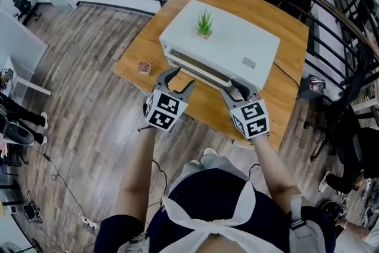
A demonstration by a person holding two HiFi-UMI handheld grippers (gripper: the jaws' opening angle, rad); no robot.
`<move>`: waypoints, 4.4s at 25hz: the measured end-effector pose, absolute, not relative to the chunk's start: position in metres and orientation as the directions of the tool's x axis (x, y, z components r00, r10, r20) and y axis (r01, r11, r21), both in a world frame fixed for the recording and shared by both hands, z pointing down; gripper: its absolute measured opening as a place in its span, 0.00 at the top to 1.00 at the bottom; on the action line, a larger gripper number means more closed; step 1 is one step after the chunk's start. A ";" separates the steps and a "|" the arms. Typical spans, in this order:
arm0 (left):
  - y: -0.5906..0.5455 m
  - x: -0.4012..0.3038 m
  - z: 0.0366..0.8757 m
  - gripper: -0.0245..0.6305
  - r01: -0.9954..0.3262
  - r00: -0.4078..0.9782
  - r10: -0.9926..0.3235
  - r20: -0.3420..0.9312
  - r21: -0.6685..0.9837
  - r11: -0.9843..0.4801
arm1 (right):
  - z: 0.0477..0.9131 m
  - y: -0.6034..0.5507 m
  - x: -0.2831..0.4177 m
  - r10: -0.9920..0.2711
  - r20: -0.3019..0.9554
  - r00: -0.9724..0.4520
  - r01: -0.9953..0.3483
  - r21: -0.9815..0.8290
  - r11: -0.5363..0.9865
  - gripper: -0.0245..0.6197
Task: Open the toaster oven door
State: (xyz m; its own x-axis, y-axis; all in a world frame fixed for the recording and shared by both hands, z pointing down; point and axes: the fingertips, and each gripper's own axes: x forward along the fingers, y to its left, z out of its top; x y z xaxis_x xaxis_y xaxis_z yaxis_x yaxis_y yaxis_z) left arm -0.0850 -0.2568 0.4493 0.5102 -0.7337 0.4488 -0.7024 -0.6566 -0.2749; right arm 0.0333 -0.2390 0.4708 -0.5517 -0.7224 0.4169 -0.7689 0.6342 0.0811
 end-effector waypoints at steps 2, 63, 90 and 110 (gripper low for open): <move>-0.262 -0.084 0.451 0.62 -0.692 0.510 -0.727 0.460 -0.283 -0.664 | 0.475 -0.245 0.032 -0.717 0.425 -0.553 -0.766 0.080 0.638 0.70; -0.262 -0.075 0.506 0.62 -0.543 0.456 -0.634 0.624 -0.370 -0.754 | 0.501 -0.218 0.002 -0.682 0.499 -0.534 -0.701 0.189 0.687 0.79; -0.243 -0.086 0.517 0.62 -0.560 0.435 -0.655 0.618 -0.384 -0.734 | 0.489 -0.205 0.004 -0.680 0.463 -0.568 -0.693 0.177 0.699 0.78; -0.224 -0.097 0.530 0.62 -0.560 0.426 -0.644 0.635 -0.374 -0.739 | 0.503 -0.197 0.025 -0.665 0.516 -0.540 -0.683 0.194 0.705 0.79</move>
State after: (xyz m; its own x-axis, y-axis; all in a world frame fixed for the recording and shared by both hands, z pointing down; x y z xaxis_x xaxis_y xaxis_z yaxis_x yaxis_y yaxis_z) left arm -0.0972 -0.2235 0.5301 0.4255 -0.6443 0.6354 -0.5603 -0.7390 -0.3741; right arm 0.0251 -0.1972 0.5030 -0.5400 -0.6651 0.5158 -0.6826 0.7046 0.1940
